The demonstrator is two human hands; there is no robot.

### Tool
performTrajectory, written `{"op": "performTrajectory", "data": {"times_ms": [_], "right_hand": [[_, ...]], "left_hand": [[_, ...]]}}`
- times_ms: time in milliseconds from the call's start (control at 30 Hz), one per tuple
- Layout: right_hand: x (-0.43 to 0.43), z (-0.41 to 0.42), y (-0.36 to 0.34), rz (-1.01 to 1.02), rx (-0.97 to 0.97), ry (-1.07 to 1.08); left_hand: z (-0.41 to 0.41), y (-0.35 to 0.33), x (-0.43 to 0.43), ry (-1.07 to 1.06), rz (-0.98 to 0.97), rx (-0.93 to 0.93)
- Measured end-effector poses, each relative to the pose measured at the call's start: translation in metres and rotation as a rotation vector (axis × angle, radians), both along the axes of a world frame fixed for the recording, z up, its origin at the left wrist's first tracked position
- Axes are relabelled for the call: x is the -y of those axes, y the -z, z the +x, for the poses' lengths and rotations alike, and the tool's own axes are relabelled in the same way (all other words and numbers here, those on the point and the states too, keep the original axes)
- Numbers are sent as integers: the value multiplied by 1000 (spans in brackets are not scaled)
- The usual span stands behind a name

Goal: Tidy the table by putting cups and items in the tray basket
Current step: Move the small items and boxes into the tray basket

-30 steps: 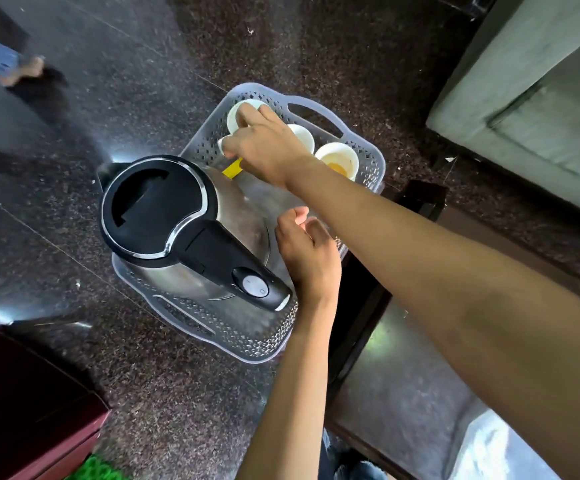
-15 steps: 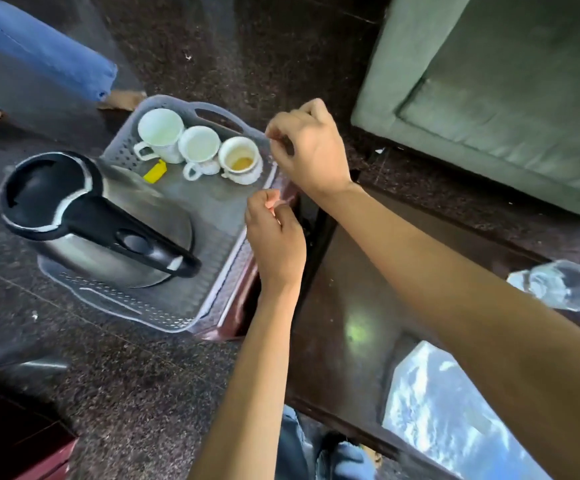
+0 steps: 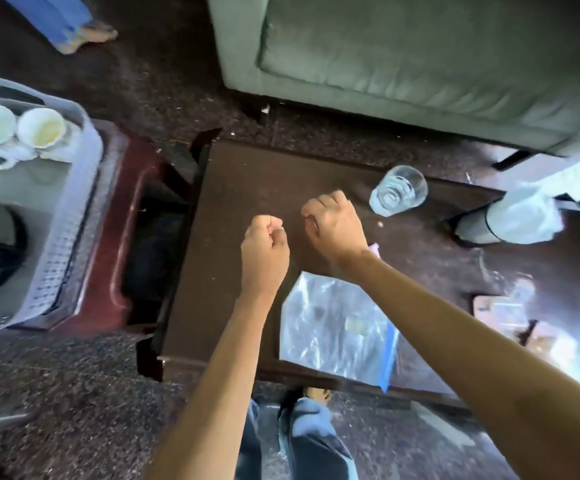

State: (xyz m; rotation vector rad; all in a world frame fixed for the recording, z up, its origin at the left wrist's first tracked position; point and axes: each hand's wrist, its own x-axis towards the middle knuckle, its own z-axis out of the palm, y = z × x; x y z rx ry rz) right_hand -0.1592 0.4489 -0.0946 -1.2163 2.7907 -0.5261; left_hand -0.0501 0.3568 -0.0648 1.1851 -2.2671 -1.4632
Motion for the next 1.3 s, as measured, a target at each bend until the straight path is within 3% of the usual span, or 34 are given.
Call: {"op": "performTrajectory", "data": {"times_ms": [300,500,733,1000,1300], "right_hand": [[-123,5,40,139,280,414],[-130,-3,55,12,506,581],[-109,-10,60,-48,565,669],[-10,-30,5,-234,513,332],[176,-22,-77,-423,423,-43]], "left_hand": [[-11,34,-79,128,135,152],[-15,44,-91,139,117,192],[-15,44,-73,106,95,191],[-2,11,27,-169,-76,59],[37,-51,160,-524,-104,-105]]}}
